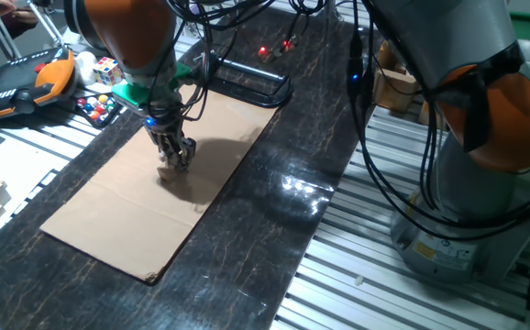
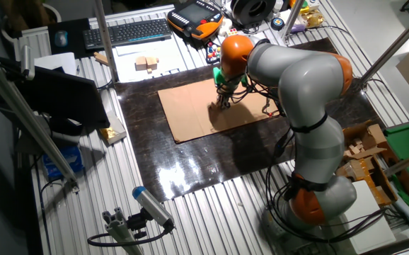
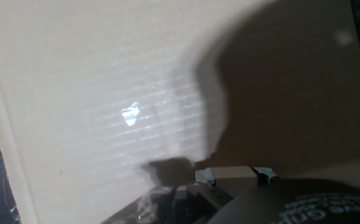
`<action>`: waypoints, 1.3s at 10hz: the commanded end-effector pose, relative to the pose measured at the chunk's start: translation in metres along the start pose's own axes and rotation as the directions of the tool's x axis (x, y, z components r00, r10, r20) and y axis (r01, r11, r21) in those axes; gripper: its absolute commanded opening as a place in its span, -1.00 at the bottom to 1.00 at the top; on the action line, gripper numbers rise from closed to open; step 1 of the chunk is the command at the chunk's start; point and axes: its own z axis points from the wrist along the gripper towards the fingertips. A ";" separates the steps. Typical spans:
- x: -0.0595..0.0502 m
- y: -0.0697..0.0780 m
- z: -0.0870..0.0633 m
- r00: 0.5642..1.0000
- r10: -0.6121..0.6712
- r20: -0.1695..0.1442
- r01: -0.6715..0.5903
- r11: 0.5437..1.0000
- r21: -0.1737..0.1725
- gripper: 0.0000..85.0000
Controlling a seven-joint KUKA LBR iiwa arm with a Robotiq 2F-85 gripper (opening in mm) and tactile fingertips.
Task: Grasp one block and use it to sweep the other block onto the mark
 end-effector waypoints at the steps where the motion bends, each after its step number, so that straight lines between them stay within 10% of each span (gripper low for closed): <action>1: 0.001 0.000 0.000 1.000 0.000 0.000 0.000 1.000 -0.001 -0.98; 13: 0.007 -0.001 -0.001 1.000 0.006 0.003 -0.006 1.000 -0.001 -0.98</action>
